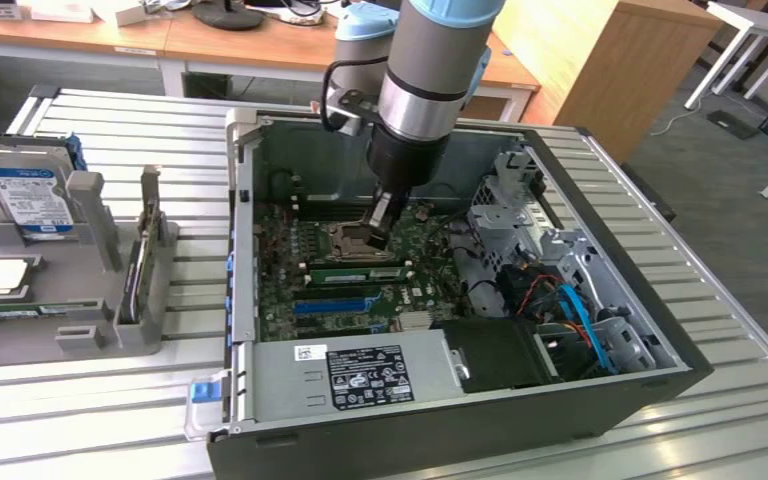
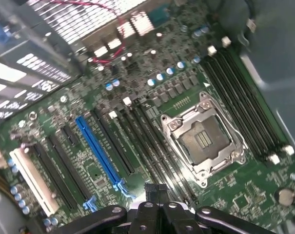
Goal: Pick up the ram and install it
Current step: 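Press down the ram until it locks into place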
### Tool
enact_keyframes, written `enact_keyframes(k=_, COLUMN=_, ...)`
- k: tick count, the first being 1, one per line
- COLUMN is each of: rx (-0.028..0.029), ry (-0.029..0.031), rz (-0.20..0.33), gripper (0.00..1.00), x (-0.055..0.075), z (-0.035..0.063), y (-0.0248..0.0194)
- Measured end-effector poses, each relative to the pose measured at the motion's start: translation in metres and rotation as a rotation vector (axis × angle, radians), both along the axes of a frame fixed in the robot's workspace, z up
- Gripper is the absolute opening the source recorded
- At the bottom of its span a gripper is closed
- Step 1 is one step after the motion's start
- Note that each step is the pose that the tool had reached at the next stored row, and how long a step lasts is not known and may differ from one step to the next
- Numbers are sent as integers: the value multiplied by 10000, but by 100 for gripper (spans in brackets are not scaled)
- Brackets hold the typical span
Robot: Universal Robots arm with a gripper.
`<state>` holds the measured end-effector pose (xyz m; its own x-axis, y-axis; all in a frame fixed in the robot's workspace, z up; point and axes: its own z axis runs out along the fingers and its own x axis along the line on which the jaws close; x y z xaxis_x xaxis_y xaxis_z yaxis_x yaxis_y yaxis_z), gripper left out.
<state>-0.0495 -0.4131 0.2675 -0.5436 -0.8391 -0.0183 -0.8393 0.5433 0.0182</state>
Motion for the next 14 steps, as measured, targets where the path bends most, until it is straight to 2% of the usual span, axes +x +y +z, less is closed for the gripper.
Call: enact_keyframes(k=14, rx=0, ry=1, rz=-2444, gripper=11, x=0, z=-3, y=0)
